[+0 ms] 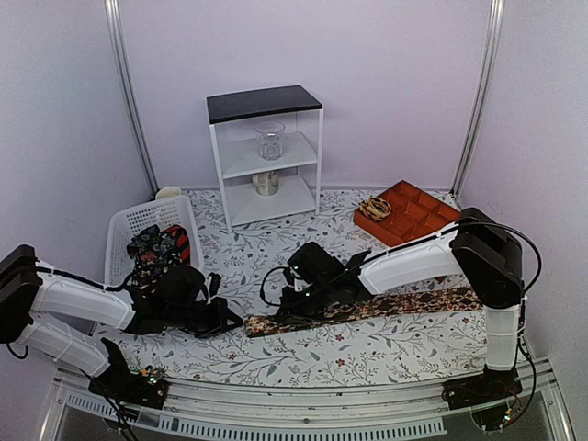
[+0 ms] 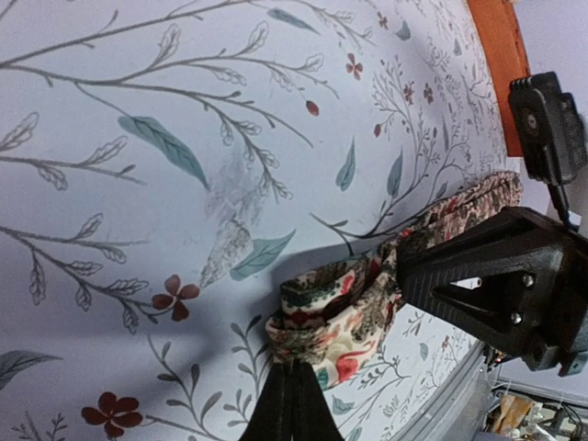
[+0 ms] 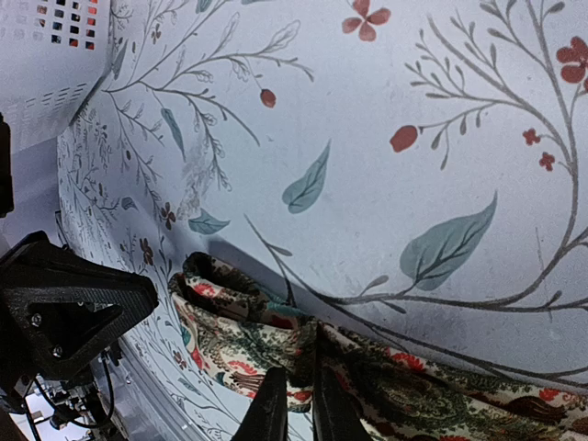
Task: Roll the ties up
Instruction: Roll the tie at the center of the board.
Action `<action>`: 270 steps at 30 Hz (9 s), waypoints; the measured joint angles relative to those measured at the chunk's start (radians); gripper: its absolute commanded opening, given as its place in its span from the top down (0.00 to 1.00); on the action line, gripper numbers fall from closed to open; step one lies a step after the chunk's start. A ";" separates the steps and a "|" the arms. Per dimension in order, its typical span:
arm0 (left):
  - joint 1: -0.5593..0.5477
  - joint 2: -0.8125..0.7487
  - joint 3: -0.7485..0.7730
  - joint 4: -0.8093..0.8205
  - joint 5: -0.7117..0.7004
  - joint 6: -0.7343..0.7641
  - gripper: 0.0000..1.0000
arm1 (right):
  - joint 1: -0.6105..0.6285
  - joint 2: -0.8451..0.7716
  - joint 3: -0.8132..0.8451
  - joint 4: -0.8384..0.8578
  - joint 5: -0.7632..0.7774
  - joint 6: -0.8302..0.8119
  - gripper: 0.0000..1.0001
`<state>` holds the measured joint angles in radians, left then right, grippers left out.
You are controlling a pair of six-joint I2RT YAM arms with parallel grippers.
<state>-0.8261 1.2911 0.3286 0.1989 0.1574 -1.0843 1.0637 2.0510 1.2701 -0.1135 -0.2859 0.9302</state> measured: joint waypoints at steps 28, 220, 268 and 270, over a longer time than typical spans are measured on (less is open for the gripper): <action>0.000 0.048 0.035 -0.051 0.014 0.026 1.00 | -0.003 0.051 0.043 0.008 -0.068 -0.041 1.00; -0.214 0.307 0.105 0.407 -0.138 1.217 0.38 | -0.099 -0.178 -0.382 0.348 0.012 -0.038 0.85; -0.117 0.233 0.132 0.293 -0.014 1.303 0.58 | -0.103 -0.167 -0.403 0.377 -0.026 -0.026 0.89; -0.115 0.167 0.116 0.277 -0.014 1.239 0.70 | -0.102 -0.161 -0.395 0.377 -0.029 -0.023 0.89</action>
<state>-0.9409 1.4578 0.4442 0.4759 0.1432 0.1551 0.9615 1.8896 0.8753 0.2630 -0.3149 0.9070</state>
